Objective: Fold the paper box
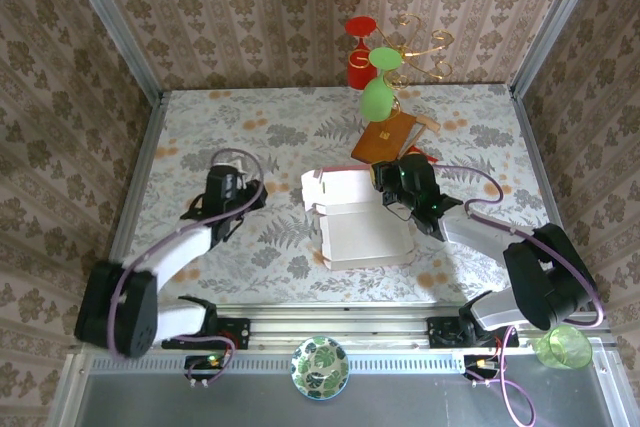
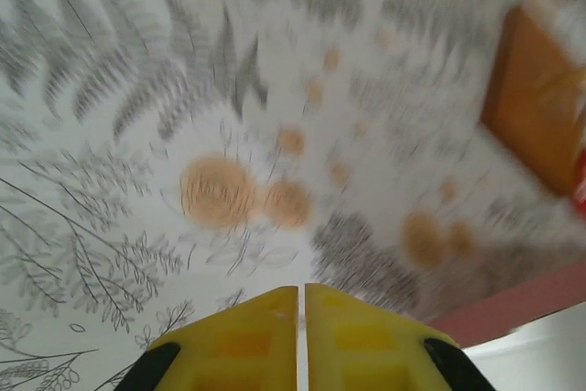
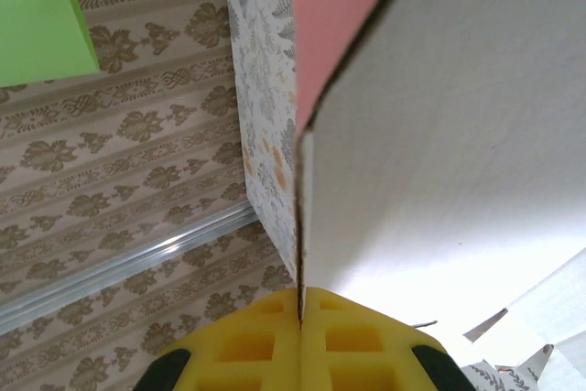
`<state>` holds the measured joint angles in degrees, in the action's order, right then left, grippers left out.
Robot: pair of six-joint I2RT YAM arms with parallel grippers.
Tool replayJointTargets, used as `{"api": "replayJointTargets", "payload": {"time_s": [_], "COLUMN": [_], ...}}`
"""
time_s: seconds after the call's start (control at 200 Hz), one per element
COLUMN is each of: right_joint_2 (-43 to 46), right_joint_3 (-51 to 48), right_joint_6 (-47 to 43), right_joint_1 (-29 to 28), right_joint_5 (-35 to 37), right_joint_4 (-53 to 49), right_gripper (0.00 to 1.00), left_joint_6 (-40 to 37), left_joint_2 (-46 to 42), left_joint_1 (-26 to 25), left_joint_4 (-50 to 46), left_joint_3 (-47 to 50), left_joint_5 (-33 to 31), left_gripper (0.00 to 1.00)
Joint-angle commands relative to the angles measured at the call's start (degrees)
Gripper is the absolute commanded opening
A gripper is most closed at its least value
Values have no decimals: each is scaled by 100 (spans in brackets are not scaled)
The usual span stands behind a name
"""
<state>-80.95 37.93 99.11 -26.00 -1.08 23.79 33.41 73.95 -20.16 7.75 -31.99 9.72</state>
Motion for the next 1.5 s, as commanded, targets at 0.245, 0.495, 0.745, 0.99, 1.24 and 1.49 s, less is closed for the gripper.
{"api": "replayJointTargets", "payload": {"time_s": [0.245,0.495,0.745,0.99,1.24,1.49], "right_joint_2": [-440,-508,-625,-620,-563,-528], "right_joint_3": [-415,-584,-603,-568,-542,-559], "right_joint_6": [-305,-306,-226,-217,-277,-311], "right_joint_1": [24,25,33,77,147,165], "right_joint_5": [-270,-261,-332,-400,-478,-490], "right_joint_4": [1272,1579,1807,1717,1624,1604], "right_gripper": [0,0,0,0,0,0], "left_joint_6": [-1789,-1786,-1627,-1596,-1601,-1622], "left_joint_2": [1712,1932,1756,1641,1415,1203], "left_joint_1": [-559,-981,-1287,-1459,-1531,-1622], "left_joint_4": [1968,2568,2828,2915,2923,2716], "left_joint_3": [-350,-294,-116,-69,77,118], "left_joint_5": [1320,1566,1377,1224,1339,1226], "left_gripper": [17,16,21,25,27,30]}}
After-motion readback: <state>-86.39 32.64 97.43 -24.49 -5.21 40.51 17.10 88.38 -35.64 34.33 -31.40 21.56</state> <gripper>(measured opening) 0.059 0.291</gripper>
